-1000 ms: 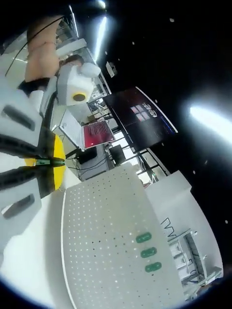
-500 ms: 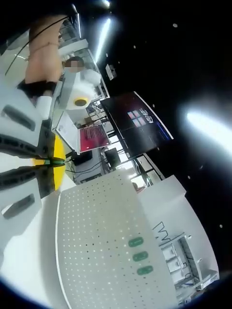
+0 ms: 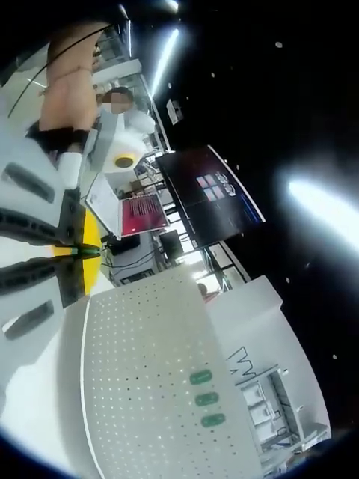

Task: Insert the hook assembly into the mounting plate slot until the hook locks in place.

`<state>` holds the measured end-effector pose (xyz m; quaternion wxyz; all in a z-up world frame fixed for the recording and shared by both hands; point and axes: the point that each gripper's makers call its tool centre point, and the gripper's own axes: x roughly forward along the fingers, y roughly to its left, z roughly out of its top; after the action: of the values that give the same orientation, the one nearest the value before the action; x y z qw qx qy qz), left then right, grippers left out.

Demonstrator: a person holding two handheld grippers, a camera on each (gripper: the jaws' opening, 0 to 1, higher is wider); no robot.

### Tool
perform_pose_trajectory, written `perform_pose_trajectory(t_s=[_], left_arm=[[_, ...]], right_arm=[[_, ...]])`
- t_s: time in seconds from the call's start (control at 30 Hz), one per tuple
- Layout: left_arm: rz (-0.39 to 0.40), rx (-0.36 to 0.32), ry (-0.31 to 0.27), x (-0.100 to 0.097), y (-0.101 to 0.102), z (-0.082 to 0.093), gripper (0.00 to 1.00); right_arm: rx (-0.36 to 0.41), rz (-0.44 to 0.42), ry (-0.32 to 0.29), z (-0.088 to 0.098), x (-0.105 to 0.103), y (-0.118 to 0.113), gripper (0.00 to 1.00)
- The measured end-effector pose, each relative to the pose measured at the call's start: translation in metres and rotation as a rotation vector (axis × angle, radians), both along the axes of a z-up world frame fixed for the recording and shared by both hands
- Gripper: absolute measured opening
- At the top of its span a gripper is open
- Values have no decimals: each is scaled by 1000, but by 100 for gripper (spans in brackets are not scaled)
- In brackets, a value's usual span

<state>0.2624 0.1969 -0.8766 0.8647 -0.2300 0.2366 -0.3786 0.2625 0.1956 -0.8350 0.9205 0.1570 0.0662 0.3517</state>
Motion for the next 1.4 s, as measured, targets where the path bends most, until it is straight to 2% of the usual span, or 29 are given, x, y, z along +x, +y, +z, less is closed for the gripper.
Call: perform_pose_trajectory(t_s=[0.13, 0.23, 0.33, 0.4, 0.53, 0.6, 0.7, 0.83, 0.93, 1.13, 1.23, 1.4], left_arm=[[1, 23, -24, 1, 0, 3, 1], [-27, 97, -79, 0, 0, 3, 1], [-31, 156, -115, 1, 1, 4, 1], [-27, 158, -116, 0, 0, 6, 1], [-1, 166, -134, 4, 6, 11, 1], [10, 194, -153, 6, 10, 12, 1], [7, 305, -232, 8, 14, 17, 1], [3, 319, -268, 8, 9, 23, 1], [-14, 366, -322, 6, 7, 27, 1], [-25, 358, -352, 4, 4, 32, 1], [-34, 348, -394, 2, 0, 39, 1], [-24, 357, -424, 2, -3, 44, 1]], right_arm=[[2, -3, 2, 2, 0, -1, 0], [-13, 1, 19, 1, -1, -2, 1], [23, -15, 31, 4, 0, -5, 5], [45, -28, 40, 8, 2, -9, 10], [85, -28, 40, 21, 2, -17, 10], [89, 5, 56, 22, 0, -14, 10], [77, 53, 74, 17, -5, -8, 10], [59, 69, 78, 14, -8, -2, 10], [74, 74, 92, 12, -8, 0, 10], [91, 77, 109, 9, -5, 1, 8], [91, 64, 82, 14, -4, -1, 4], [91, 55, 50, 21, -4, 0, 2]])
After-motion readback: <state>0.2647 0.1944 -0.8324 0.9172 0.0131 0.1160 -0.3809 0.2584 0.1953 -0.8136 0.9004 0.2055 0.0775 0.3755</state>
